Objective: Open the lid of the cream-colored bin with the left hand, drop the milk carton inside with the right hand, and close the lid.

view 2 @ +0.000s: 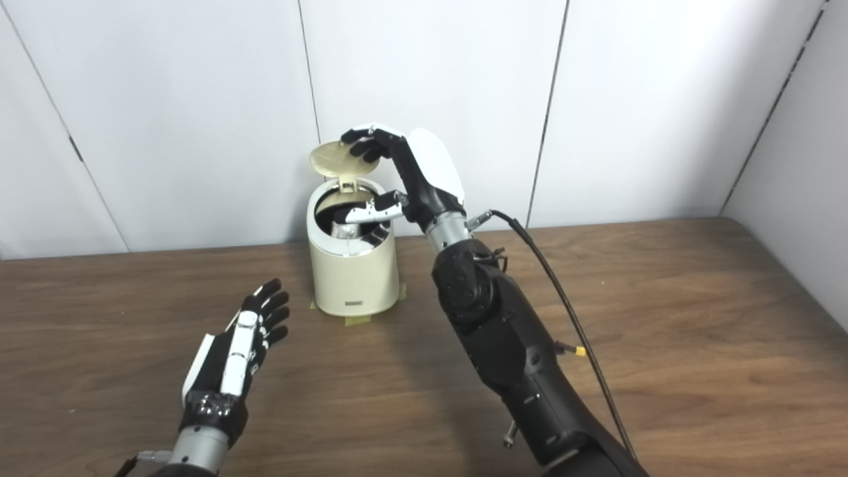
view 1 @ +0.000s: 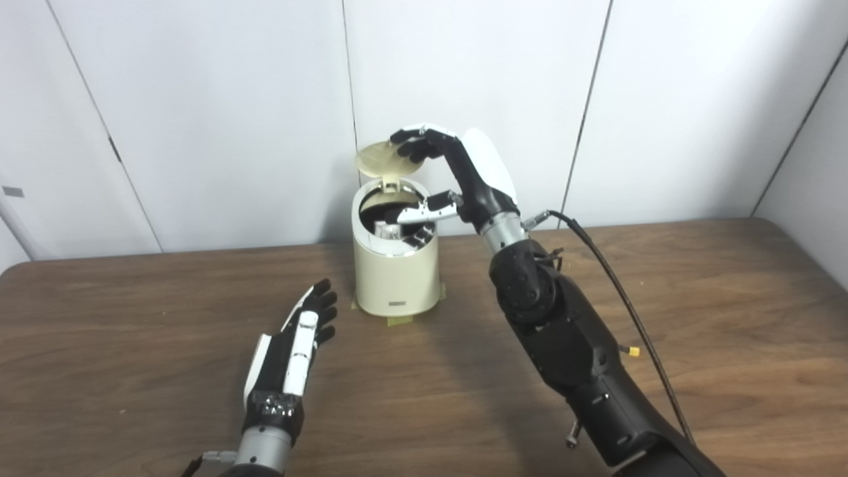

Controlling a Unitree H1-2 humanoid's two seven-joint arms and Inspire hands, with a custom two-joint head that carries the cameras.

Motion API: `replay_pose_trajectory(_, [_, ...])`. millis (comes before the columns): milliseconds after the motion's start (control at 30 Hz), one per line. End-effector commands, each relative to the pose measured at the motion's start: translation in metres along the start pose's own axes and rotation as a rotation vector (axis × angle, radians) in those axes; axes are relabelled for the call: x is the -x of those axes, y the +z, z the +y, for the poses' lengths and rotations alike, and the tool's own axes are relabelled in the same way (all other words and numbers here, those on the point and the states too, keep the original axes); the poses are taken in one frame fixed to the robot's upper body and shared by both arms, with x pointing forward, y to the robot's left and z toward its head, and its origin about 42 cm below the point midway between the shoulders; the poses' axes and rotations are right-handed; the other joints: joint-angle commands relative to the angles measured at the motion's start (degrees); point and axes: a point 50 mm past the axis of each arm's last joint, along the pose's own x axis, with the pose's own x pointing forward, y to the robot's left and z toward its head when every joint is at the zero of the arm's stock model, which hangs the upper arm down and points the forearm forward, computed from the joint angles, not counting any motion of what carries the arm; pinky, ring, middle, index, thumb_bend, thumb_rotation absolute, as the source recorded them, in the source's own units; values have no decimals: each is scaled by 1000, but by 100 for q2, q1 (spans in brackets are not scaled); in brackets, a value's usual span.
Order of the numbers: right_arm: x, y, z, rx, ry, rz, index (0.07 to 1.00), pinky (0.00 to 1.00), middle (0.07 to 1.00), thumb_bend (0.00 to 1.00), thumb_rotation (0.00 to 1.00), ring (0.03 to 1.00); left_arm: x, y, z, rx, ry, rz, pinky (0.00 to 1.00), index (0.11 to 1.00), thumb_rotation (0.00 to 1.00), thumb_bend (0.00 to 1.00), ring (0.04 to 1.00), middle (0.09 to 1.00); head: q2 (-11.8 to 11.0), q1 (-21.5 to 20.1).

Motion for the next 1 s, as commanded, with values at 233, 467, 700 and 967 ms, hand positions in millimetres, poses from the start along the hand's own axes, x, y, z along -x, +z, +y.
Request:
replay_pose_trajectory(233, [-13, 27, -19, -114, -109, -51, 513, 354, 473, 528, 0, 419, -4, 14, -1, -8, -6, -72, 904, 928, 1000, 557, 914, 917, 3, -19])
replay_pose_trajectory(467, [-8, 26, -25, -93, -126, -73, 495, 351, 486, 521, 0, 413, -5, 13, 0, -11, -6, -76, 901, 928, 1000, 572, 913, 919, -7, -49])
replay_pose_trajectory(700, [13, 13, -40, -117, -159, -40, 481, 371, 494, 522, 0, 436, -9, 10, 4, -14, 6, -70, 899, 922, 1000, 578, 905, 909, -39, -56])
replay_pose_trajectory(967, [69, -8, -66, -351, -185, 209, 484, 460, 493, 521, 0, 468, -15, 10, 16, 15, 37, -64, 900, 917, 998, 560, 909, 915, -86, -101])
